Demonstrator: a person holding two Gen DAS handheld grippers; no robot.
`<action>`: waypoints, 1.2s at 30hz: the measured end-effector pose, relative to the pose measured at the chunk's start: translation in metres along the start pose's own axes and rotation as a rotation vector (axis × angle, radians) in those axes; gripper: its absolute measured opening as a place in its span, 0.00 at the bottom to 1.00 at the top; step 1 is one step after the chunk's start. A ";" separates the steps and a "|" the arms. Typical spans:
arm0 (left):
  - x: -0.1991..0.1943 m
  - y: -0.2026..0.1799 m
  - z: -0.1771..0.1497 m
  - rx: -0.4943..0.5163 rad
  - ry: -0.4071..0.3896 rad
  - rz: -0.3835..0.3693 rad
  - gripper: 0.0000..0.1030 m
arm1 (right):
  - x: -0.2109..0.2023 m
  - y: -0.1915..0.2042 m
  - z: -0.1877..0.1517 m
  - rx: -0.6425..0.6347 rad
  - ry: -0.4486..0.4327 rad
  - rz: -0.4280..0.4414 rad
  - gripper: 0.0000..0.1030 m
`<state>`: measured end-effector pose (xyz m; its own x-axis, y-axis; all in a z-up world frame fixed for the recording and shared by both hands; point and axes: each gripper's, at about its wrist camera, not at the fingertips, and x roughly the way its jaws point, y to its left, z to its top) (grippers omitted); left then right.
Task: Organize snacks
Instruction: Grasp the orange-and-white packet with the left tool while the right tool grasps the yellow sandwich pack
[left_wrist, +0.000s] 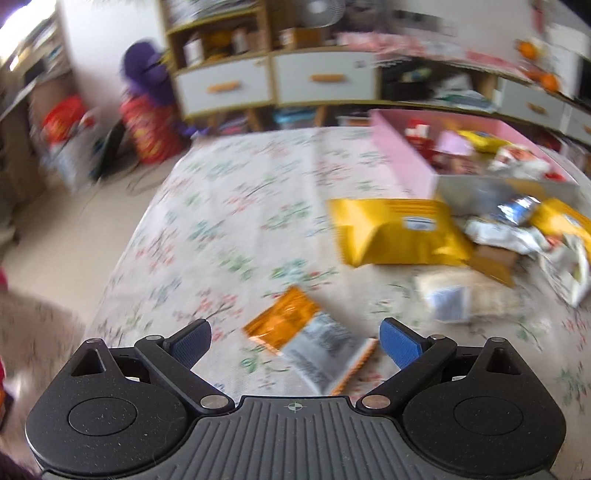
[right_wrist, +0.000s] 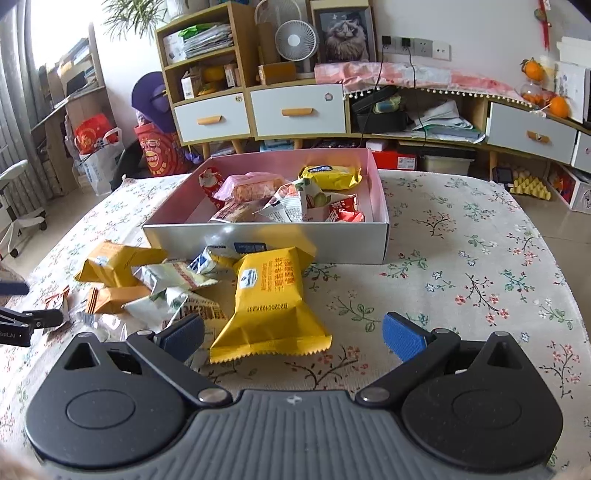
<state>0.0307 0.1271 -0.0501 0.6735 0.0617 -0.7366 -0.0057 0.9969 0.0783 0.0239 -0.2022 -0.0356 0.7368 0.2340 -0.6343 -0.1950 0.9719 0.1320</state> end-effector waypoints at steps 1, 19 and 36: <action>0.002 0.003 0.001 -0.027 0.008 0.001 0.96 | 0.001 0.000 0.002 0.010 -0.005 0.001 1.00; 0.011 -0.007 0.000 -0.139 0.090 0.014 0.59 | 0.026 0.001 0.019 0.059 0.021 -0.022 0.99; 0.015 -0.006 0.006 -0.113 0.065 0.019 0.43 | 0.033 0.000 0.018 0.053 0.085 0.045 0.83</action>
<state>0.0453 0.1212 -0.0570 0.6229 0.0798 -0.7782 -0.1033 0.9945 0.0193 0.0596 -0.1943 -0.0426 0.6698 0.2765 -0.6892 -0.1908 0.9610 0.2001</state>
